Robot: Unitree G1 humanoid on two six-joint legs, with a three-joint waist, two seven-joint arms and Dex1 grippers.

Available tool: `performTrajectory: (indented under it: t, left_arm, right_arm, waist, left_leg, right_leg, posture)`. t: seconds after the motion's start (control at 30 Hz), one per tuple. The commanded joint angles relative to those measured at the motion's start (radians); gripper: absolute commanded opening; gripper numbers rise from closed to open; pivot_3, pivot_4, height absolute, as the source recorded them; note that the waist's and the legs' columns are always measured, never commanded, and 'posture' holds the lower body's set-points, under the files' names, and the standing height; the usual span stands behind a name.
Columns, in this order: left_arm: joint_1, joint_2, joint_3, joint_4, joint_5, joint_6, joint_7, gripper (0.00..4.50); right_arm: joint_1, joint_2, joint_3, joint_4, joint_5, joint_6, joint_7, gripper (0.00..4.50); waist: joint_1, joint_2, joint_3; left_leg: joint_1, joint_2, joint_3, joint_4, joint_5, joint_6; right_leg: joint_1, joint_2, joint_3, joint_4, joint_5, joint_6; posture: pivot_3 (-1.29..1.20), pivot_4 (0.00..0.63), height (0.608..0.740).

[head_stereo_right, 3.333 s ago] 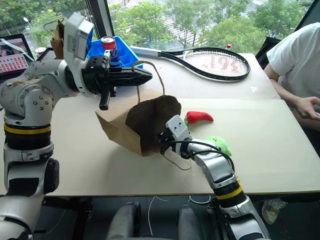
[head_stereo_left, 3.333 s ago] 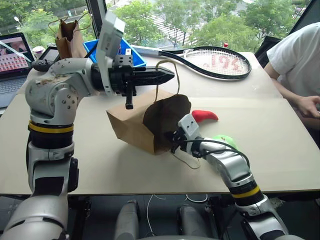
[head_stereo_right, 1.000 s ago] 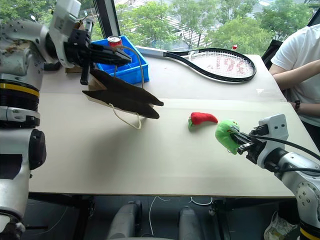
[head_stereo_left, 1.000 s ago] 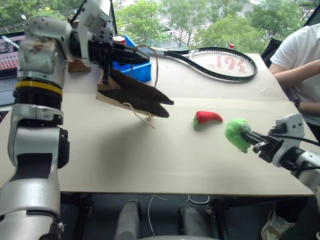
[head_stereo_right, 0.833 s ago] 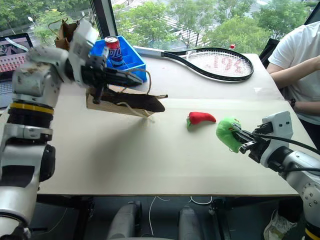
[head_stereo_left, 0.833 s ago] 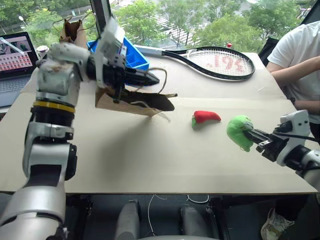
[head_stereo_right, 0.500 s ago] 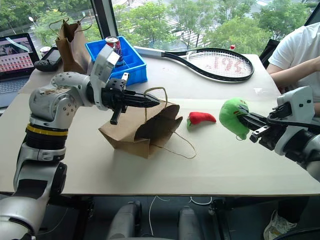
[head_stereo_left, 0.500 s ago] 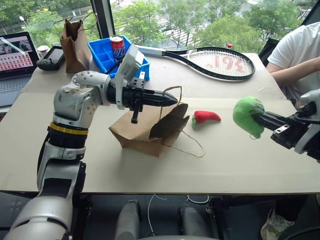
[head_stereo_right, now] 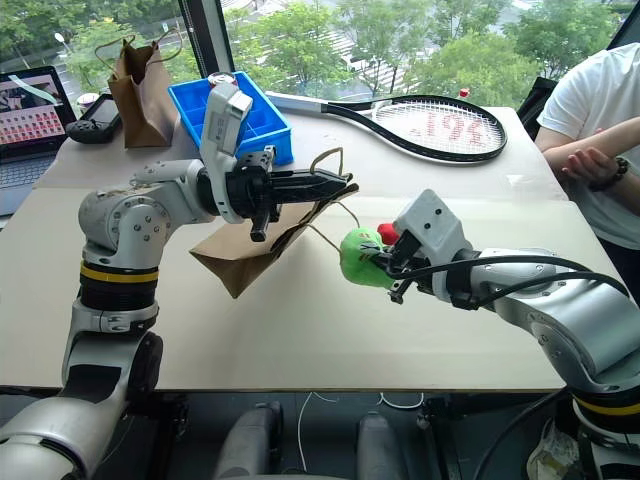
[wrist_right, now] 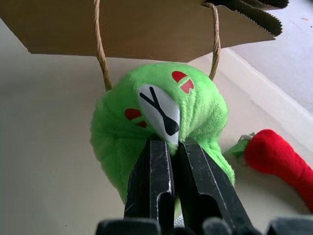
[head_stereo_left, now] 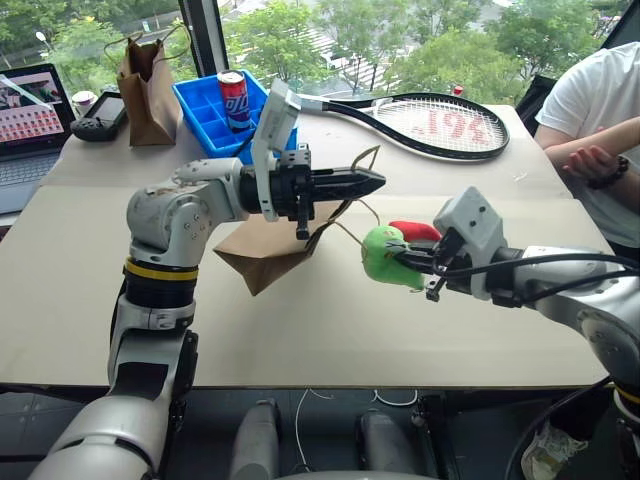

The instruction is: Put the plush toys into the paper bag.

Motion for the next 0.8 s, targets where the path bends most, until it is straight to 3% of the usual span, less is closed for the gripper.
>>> performTrajectory:
  t: [0.03, 0.23, 0.47, 0.53, 0.67, 0.8]
  left_arm:
    - [0.023, -0.009, 0.002, -0.066, -0.04, 0.02, 0.024, 0.0]
    - [0.09, 0.009, -0.053, -0.094, -0.053, 0.049, -0.002, 0.0]
    - [0.144, -0.001, -0.121, -0.084, -0.05, 0.054, -0.03, 0.0]
    - [0.143, -0.005, -0.118, -0.08, -0.058, 0.059, -0.024, 0.0]
    - [0.14, -0.011, -0.11, -0.072, -0.068, 0.067, -0.013, 0.0]
    - [0.13, -0.035, -0.072, -0.063, -0.099, 0.089, 0.025, 0.0]
  right_arm:
    - [0.107, -0.119, -0.117, 0.002, -0.045, -0.037, 0.102, 0.04]
    - [0.237, -0.14, -0.197, -0.088, 0.009, -0.01, 0.168, 0.04]
    - [0.373, -0.161, -0.492, -0.107, 0.033, 0.048, 0.215, 0.04]
    - [0.368, -0.147, -0.514, -0.108, 0.049, 0.041, 0.214, 0.04]
    - [0.294, -0.054, -0.393, -0.119, 0.072, 0.023, 0.148, 0.04]
    - [0.191, 0.189, -0.126, -0.077, 0.003, 0.007, -0.005, 0.04]
  waist:
    - [0.009, 0.0, 0.0]
    - [-0.002, 0.0, 0.0]
    - [0.005, 0.0, 0.0]
    - [0.006, 0.0, 0.0]
    - [0.002, 0.0, 0.0]
    - [-0.009, 0.0, 0.0]
  left_leg:
    - [0.0, 0.0, 0.0, 0.0, 0.0, 0.0]
    - [0.002, 0.0, 0.0, 0.0, 0.0, 0.001]
    - [0.002, 0.0, -0.001, 0.002, 0.0, 0.001]
    - [0.001, 0.0, -0.001, 0.002, 0.0, 0.001]
    - [0.002, 0.0, -0.001, 0.002, 0.0, 0.001]
    - [0.002, 0.0, -0.003, 0.002, 0.0, 0.001]
  right_leg:
    - [0.0, 0.0, 0.0, 0.0, 0.0, 0.0]
    - [0.0, 0.0, 0.0, 0.002, 0.0, 0.0]
    - [0.002, 0.0, 0.001, 0.001, -0.002, -0.003]
    - [0.001, 0.0, 0.001, 0.001, -0.001, -0.003]
    - [0.001, 0.0, 0.001, 0.001, -0.001, -0.003]
    - [0.002, 0.001, 0.001, 0.001, -0.001, -0.003]
  posture:
    - [0.0, 0.15, 0.74]
    - [0.0, 0.15, 0.74]
    - [0.0, 0.15, 0.74]
    - [0.0, 0.15, 0.74]
    - [0.0, 0.15, 0.74]
    - [0.0, 0.15, 0.74]
